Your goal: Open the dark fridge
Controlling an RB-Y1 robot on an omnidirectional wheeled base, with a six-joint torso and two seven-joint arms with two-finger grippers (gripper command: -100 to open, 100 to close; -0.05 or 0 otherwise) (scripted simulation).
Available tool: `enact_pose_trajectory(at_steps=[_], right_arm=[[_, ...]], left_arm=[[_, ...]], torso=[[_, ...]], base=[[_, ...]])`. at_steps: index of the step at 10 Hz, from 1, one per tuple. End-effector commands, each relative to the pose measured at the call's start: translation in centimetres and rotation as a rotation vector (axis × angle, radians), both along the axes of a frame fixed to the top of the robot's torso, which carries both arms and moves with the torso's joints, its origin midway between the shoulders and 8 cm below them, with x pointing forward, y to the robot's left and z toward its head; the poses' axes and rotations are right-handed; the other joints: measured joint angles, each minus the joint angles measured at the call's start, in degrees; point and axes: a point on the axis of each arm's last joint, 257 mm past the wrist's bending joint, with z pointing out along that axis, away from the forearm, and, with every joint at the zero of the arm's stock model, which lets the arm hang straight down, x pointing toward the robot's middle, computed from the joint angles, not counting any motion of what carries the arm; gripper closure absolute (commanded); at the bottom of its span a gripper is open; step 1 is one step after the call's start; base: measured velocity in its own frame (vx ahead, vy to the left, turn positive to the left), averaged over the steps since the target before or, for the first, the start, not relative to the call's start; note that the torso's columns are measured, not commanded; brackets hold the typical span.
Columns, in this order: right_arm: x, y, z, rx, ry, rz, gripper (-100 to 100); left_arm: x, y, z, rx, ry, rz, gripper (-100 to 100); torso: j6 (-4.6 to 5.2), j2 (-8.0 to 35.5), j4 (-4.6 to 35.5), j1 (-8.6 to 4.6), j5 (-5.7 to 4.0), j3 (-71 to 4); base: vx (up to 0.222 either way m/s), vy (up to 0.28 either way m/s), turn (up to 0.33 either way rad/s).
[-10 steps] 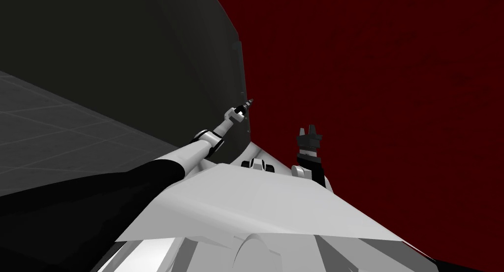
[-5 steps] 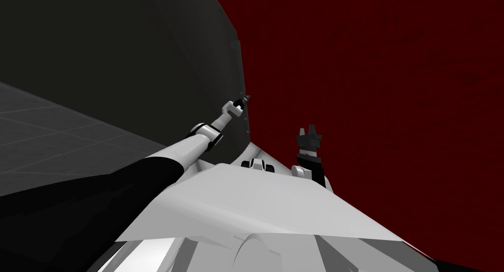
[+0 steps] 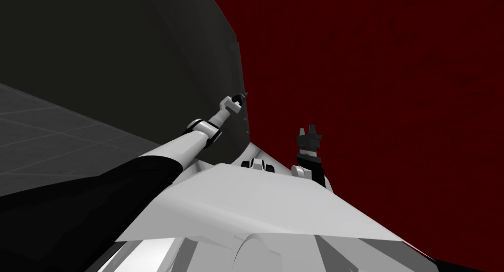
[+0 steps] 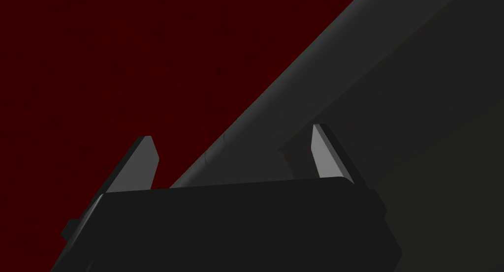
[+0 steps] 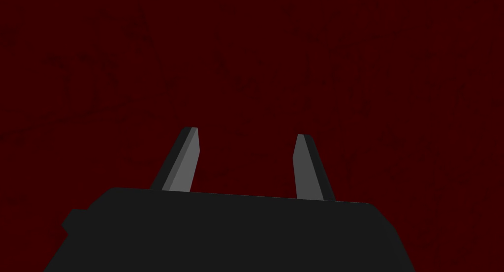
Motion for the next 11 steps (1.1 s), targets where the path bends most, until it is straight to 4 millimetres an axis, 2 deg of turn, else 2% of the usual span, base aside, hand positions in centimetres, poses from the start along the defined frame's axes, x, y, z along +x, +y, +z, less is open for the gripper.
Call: enact_pose_trajectory(at_steps=[1,2,3,4,5,9,10,11], right_arm=[[0.0,0.0,0.0,0.000,0.000,0.000,0],[0.0,0.0,0.0,0.000,0.000,0.000,0],[0.0,0.0,0.0,0.000,0.000,0.000,0],[0.0,0.0,0.0,0.000,0.000,0.000,0],[0.0,0.0,0.0,0.000,0.000,0.000,0],[0.0,0.0,0.0,0.000,-0.001,0.000,0],[0.0,0.0,0.0,0.000,0.000,0.000,0],[0.0,0.0,0.0,0.000,0.000,0.000,0]], left_arm=[[0.2,0.4,0.4,0.001,0.000,0.009,-100],[0.2,0.5,0.4,0.001,0.000,0.009,-100],[0.2,0.5,0.4,0.001,0.000,0.009,100],[-0.2,-2.8,0.5,0.002,0.001,-0.046,100],[-0.2,-2.8,0.5,0.002,0.001,-0.046,100],[-1.8,-9.8,0.9,0.001,-0.003,-0.164,100],[-1.8,-9.8,0.9,0.001,-0.003,-0.164,100],[-2.3,-11.5,1.0,0.001,-0.004,-0.194,100]], torso=[[0.02,0.11,-0.02,-0.07,-0.01,0.07],[0.05,0.15,-0.02,-0.12,-0.02,0.09],[0.04,0.20,0.00,-0.14,-0.03,0.13],[0.14,0.25,0.09,-0.20,-0.07,0.16],[0.50,0.56,0.05,-0.25,0.01,0.30],[0.07,0.46,0.23,-0.11,0.02,0.28],[0.11,0.35,0.20,-0.06,0.02,0.23],[-0.06,0.18,0.29,-0.03,0.04,0.14]], base=[[0.009,0.002,0.006],[0.000,0.000,0.000],[-0.003,0.002,0.021],[-0.143,0.058,-0.060],[-0.184,0.068,-0.121],[-0.202,0.052,-0.097],[-0.129,0.052,-0.064],[-0.103,0.030,-0.043]])
